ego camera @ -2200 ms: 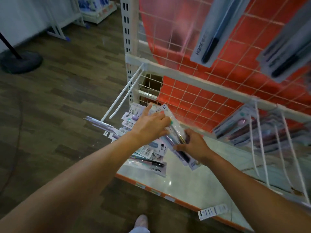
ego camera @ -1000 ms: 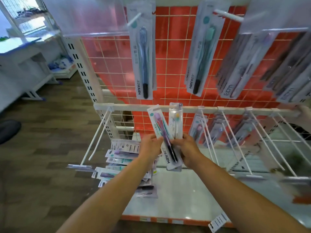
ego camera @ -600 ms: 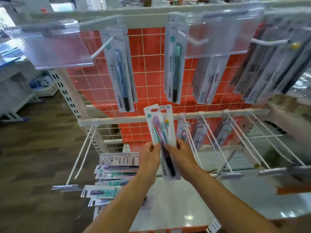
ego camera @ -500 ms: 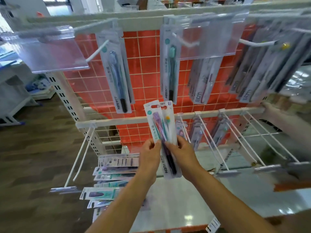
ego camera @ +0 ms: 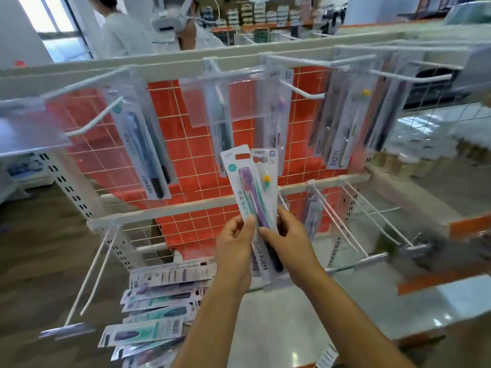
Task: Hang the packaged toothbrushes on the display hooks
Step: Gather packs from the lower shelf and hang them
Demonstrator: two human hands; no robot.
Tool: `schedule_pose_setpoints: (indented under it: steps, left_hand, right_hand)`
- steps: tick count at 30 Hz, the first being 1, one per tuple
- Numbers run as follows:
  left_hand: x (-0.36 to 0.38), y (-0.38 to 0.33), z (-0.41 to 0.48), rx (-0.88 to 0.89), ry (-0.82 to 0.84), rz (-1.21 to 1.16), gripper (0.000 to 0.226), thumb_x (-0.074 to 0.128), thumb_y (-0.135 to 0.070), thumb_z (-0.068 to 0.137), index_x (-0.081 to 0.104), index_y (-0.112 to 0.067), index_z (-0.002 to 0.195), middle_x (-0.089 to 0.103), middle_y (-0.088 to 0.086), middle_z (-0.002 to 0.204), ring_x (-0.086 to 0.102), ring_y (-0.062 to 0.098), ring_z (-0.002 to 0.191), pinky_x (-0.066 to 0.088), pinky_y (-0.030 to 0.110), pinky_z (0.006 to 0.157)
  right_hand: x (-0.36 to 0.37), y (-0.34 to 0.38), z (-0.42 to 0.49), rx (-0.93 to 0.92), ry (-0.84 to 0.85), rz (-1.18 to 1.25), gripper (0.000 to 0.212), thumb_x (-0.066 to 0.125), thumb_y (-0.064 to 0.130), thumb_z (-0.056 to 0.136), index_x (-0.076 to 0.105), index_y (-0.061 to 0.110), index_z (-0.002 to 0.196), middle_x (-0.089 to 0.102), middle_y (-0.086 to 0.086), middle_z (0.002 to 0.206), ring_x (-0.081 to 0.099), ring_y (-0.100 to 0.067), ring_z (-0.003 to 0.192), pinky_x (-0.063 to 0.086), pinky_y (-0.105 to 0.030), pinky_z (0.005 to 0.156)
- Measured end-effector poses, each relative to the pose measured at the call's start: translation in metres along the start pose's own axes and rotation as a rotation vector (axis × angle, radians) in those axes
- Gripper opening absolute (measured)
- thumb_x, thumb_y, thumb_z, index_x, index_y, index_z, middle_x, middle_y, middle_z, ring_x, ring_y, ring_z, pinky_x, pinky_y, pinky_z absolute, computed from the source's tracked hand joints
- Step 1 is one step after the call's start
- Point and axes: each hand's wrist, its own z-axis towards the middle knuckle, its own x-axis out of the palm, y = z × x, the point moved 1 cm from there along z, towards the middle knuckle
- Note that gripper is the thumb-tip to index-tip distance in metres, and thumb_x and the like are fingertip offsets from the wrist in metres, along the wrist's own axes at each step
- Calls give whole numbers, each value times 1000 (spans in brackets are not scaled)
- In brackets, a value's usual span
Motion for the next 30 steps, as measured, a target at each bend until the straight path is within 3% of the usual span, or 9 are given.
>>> schedule_pose_setpoints:
  steps: [2, 5, 9, 15, 18, 22, 27, 30]
  left_hand:
    - [16, 0, -3, -3, 5, -22, 11, 59, -14, 95, 69, -8, 96, 75, 10, 88, 72, 22, 77, 59, 30, 66]
    - [38, 2, -6, 7, 9, -30, 11, 61, -14, 94, 71, -10, 93, 75, 14, 90, 72, 29, 83, 59, 41, 77]
    - [66, 6, -10, 18, 10, -33, 11, 62, -13, 93, 72, -8, 93, 74, 18, 93, 70, 39, 90, 57, 50, 84]
    - [101, 11, -16, 16, 16, -43, 10, 62, -12, 93, 71, -8, 93, 74, 16, 91, 70, 35, 87, 57, 48, 84]
    - [115, 14, -19, 18, 28, -33, 10, 63, -13, 93, 71, -8, 94, 75, 15, 92, 70, 37, 92, 57, 50, 86]
    - [132, 17, -22, 24, 34, -33, 10, 63, -12, 93, 72, -9, 96, 75, 14, 93, 71, 36, 91, 58, 46, 82]
    - [148, 18, -25, 0, 14, -80, 15, 59, -14, 95, 71, -10, 103, 75, 12, 94, 72, 24, 79, 59, 31, 64]
    - [157, 17, -27, 3, -21, -122, 20, 54, -18, 98, 71, -9, 102, 75, 12, 93, 72, 23, 80, 60, 35, 68]
  right_hand:
    - [-16, 3, 1, -7, -37, 13, 49, 66, 7, 87, 53, 41, 120, 70, 5, 105, 69, -8, 95, 57, -28, 82]
    - [-38, 5, 1, 18, -79, 49, 51, 67, 7, 87, 49, 27, 131, 71, 6, 104, 69, -7, 94, 57, -32, 85]
    - [-64, 9, -1, 18, -111, 47, 46, 67, 8, 87, 53, 21, 129, 71, 6, 106, 69, -8, 96, 57, -32, 86]
    - [-97, 13, -3, 3, -169, 15, 38, 69, 14, 86, 56, 35, 114, 70, 9, 106, 67, -7, 97, 56, -34, 87]
    - [-113, 15, -5, -3, -210, -4, 38, 71, 17, 85, 54, 42, 108, 67, 16, 102, 67, -2, 93, 56, -25, 81]
    - [-130, 18, -6, -17, -231, -22, 37, 70, 20, 85, 55, 42, 111, 67, 15, 104, 67, -7, 94, 57, -32, 82]
    - [-144, 24, -4, -47, -216, -4, 41, 69, 16, 86, 56, 39, 117, 69, 12, 107, 68, -7, 96, 59, -31, 81]
    - [-150, 26, -4, -65, -191, -30, 42, 67, 15, 88, 55, 35, 123, 68, 12, 110, 67, -8, 100, 58, -30, 82]
